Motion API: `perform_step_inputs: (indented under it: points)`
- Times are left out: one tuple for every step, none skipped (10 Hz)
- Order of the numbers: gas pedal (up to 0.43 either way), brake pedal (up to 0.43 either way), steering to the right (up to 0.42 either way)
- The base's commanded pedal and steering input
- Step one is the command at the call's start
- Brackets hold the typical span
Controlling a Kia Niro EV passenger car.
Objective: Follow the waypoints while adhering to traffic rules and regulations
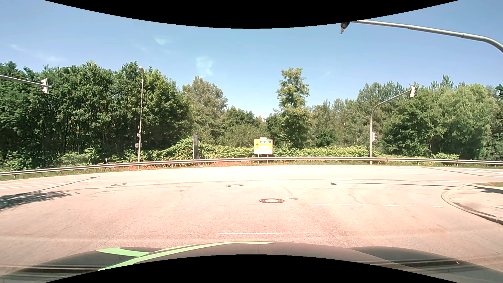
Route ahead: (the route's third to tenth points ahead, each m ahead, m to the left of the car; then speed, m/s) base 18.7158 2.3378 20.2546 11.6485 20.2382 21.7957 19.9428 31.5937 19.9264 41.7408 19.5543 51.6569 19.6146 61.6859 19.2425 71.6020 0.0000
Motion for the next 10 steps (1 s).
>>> perform_step_inputs:
  points:
    - [0.000,0.372,-0.024]
    - [0.000,0.366,-0.024]
    - [0.000,0.366,-0.024]
    - [0.000,0.366,-0.024]
    - [0.000,0.372,-0.024]
    - [0.000,0.366,-0.024]
    - [0.000,0.366,-0.024]
    - [0.000,0.366,-0.024]
    - [0.000,0.366,-0.024]
    - [0.000,0.366,-0.024]
